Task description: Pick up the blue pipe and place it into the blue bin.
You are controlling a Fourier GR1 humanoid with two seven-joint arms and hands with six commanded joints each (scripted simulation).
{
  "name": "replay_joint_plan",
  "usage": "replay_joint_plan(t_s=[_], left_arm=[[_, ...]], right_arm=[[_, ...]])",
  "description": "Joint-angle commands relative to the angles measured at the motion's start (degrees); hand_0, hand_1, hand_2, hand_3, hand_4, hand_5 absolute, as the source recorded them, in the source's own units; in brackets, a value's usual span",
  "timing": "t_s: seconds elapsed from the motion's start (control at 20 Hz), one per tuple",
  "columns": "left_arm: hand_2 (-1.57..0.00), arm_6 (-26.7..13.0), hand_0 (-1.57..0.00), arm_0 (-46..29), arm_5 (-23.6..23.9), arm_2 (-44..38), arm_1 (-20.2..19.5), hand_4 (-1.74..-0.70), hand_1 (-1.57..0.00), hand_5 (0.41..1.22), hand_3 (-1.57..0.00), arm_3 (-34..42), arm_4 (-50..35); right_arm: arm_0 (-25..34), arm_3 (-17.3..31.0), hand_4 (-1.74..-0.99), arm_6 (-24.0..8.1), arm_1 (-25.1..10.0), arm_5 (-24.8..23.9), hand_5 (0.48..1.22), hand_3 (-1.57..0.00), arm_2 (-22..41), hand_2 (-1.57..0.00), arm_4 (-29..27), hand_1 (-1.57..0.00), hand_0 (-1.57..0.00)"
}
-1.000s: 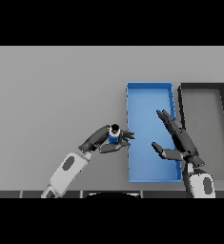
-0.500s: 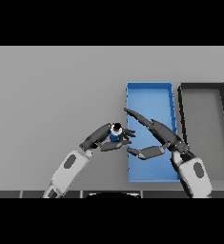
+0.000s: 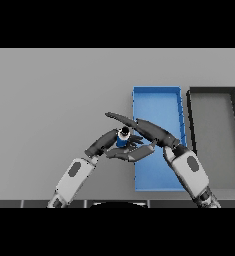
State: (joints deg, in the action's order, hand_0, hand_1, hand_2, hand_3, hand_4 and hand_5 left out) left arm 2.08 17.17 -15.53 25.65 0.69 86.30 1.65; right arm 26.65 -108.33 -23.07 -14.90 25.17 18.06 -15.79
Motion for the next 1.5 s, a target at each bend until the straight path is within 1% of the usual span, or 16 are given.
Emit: replay_joint_plan(t_s=[0.0,0.15,0.2,0.25,0.35,0.5,0.55,0.65,0.7,0.8,1.05,1.15,1.2,1.3,1.4,1.45], left_arm=[[-1.57,-0.1,-1.57,-0.1,0.1,-0.2,0.0,-1.47,-1.57,1.221,-1.57,0.3,0.3],[-1.57,-0.7,-1.57,-0.7,-0.7,-0.5,-0.3,-1.46,-1.57,1.221,-1.57,0.6,1.1],[-1.57,-0.1,-1.57,-0.6,-1.1,-0.5,0.1,-1.52,-1.57,1.221,-1.57,0.0,1.2],[-1.57,-2.9,-1.57,-0.9,-1.0,-0.3,0.4,-1.56,-1.57,1.221,-1.57,0.7,1.2],[-1.57,-3.8,-1.57,-1.2,-1.1,0.0,0.1,-1.62,-1.57,1.221,-1.57,1.0,2.6],[-1.57,-3.3,-1.57,-1.7,-1.6,-1.3,1.2,-1.68,-1.57,1.221,-1.52,0.6,1.3],[-1.57,-2.5,-1.57,-2.0,-2.5,-2.0,1.4,-1.69,-1.57,1.221,-1.53,0.7,0.0],[-1.57,-1.0,-1.57,-1.4,-3.0,-2.2,2.1,-1.71,-1.57,1.221,-1.49,0.4,0.1],[-1.57,-1.9,-1.57,-1.1,-3.1,-2.4,2.8,-1.71,-1.57,1.221,-1.46,0.2,0.3],[-1.57,-1.8,-1.57,-0.5,-3.9,-3.3,2.7,-1.72,-1.57,1.221,-1.44,0.0,0.5],[-1.57,-0.9,-1.57,-1.9,-3.1,-2.9,2.7,-1.73,-1.57,1.221,-1.42,1.1,2.1],[-1.57,0.7,-1.57,-2.2,-1.4,-2.5,2.3,-1.72,-1.57,1.221,-1.45,1.4,4.6],[-1.29,1.0,-1.46,-1.9,-0.9,-2.7,1.9,-1.60,-1.34,1.221,-1.17,1.6,5.7],[-0.83,0.4,-0.94,-1.4,-4.7,-3.0,0.5,-1.37,-0.86,1.221,-0.75,1.7,5.2],[-0.53,1.0,-0.60,-1.9,-7.0,-2.8,0.2,-1.21,-0.55,1.221,-0.48,1.9,6.8],[-0.42,0.6,-0.48,-2.1,-7.5,-2.8,0.2,-1.14,-0.44,1.132,-0.38,1.6,7.9]], right_arm=[[1.1,1.1,-1.184,0.4,0.6,0.4,0.516,0.00,0.2,-0.09,0.0,-0.04,-0.03],[3.7,3.6,-1.233,-0.7,1.7,1.7,0.487,-0.13,1.2,-0.26,0.5,-0.22,-0.17],[4.4,4.2,-1.278,-0.3,1.9,2.1,0.485,-0.24,1.2,-0.38,0.5,-0.36,-0.32],[5.4,5.0,-1.331,-0.4,2.8,2.0,0.489,-0.40,1.6,-0.54,0.7,-0.53,-0.51],[5.4,5.9,-1.467,0.5,3.8,2.1,0.518,-0.76,2.3,-0.91,1.2,-0.88,-0.88],[5.6,6.4,-1.581,0.0,4.6,1.9,0.650,-1.02,1.8,-1.23,-1.4,-1.22,-1.22],[4.6,5.9,-1.606,0.8,4.8,1.8,0.765,-1.10,2.2,-1.30,-2.4,-1.29,-1.29],[5.2,5.8,-1.648,1.9,5.0,0.6,0.929,-1.25,3.3,-1.40,-2.1,-1.39,-1.39],[4.4,5.4,-1.665,3.9,4.3,0.4,0.987,-1.30,3.8,-1.43,-1.5,-1.43,-1.43],[4.9,5.3,-1.692,4.5,3.8,-0.5,1.071,-1.40,4.6,-1.48,-0.9,-1.48,-1.48],[4.6,5.4,-1.725,4.8,4.2,-2.6,1.172,-1.52,5.0,-1.54,-1.5,-1.54,-1.54],[4.0,5.6,-1.731,6.7,4.9,-3.7,1.190,-1.54,5.5,-1.55,0.4,-1.55,-1.55],[4.8,5.5,-1.733,6.1,4.5,-4.0,1.196,-1.54,5.0,-1.56,0.6,-1.56,-1.56],[4.1,5.1,-1.736,6.7,4.4,-4.4,1.205,-1.55,5.7,-1.56,0.8,-1.56,-1.56],[3.7,3.7,-1.738,3.6,4.4,-5.4,1.211,-1.56,6.1,-1.56,0.1,-1.56,-1.56],[3.1,3.5,-1.738,3.4,4.2,-5.5,1.213,-1.56,6.4,-1.57,0.5,-1.57,-1.57]])
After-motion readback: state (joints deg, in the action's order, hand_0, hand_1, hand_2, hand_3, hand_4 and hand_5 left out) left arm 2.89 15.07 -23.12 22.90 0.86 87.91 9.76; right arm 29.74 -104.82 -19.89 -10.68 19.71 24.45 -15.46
